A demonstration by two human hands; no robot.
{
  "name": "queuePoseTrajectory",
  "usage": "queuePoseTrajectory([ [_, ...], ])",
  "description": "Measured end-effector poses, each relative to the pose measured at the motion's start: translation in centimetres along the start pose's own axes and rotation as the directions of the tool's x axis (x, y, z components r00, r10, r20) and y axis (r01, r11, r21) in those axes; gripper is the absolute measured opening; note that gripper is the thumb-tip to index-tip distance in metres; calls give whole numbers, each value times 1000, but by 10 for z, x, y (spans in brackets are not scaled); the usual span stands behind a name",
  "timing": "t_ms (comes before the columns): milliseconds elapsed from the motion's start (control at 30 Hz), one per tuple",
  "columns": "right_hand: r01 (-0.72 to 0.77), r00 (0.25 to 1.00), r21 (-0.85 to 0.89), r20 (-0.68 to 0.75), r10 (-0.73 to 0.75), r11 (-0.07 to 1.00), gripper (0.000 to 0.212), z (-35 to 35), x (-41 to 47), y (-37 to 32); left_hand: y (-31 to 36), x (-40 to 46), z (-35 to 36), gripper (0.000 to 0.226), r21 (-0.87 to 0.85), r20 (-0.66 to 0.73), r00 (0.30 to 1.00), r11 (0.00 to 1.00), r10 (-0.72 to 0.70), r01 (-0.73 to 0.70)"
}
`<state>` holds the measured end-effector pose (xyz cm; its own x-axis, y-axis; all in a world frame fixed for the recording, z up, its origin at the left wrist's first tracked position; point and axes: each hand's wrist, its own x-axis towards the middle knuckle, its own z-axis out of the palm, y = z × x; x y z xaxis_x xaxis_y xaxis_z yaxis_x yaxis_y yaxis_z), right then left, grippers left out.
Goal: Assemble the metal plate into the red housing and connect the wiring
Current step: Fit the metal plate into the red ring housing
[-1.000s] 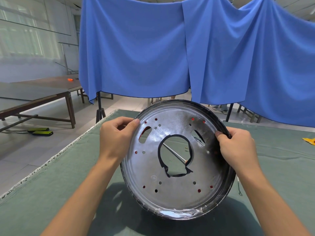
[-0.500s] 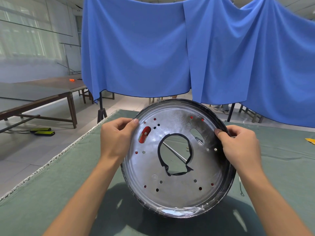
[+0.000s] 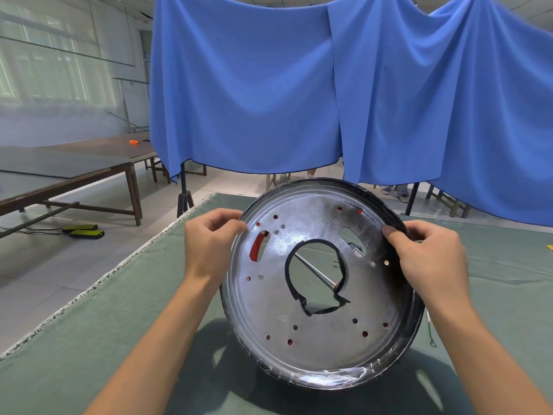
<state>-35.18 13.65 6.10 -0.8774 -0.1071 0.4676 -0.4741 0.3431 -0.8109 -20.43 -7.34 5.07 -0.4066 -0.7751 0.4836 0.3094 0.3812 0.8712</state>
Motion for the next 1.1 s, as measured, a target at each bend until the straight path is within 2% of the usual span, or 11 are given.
queuePoseTrajectory([
  [300, -12, 1000, 2, -21, 12, 1000, 20, 0, 1, 1, 2, -2, -1, 29, -53, 71, 997, 998, -39, 43],
  [500, 0, 999, -19, -41, -1, 1000, 23, 1, 1, 3, -1, -2, -1, 29, -121, 118, 985, 983, -125, 139],
  [633, -20, 999, -35, -47, 18, 999, 27, 1, 2, 3, -2, -2, 0, 25, -119, 84, 983, 978, -162, 171],
  [1100, -38, 998, -51, -47, 36, 998, 34, 1, 1, 1, 0, -3, 3, 34, -24, 21, 997, 997, -79, 79],
])
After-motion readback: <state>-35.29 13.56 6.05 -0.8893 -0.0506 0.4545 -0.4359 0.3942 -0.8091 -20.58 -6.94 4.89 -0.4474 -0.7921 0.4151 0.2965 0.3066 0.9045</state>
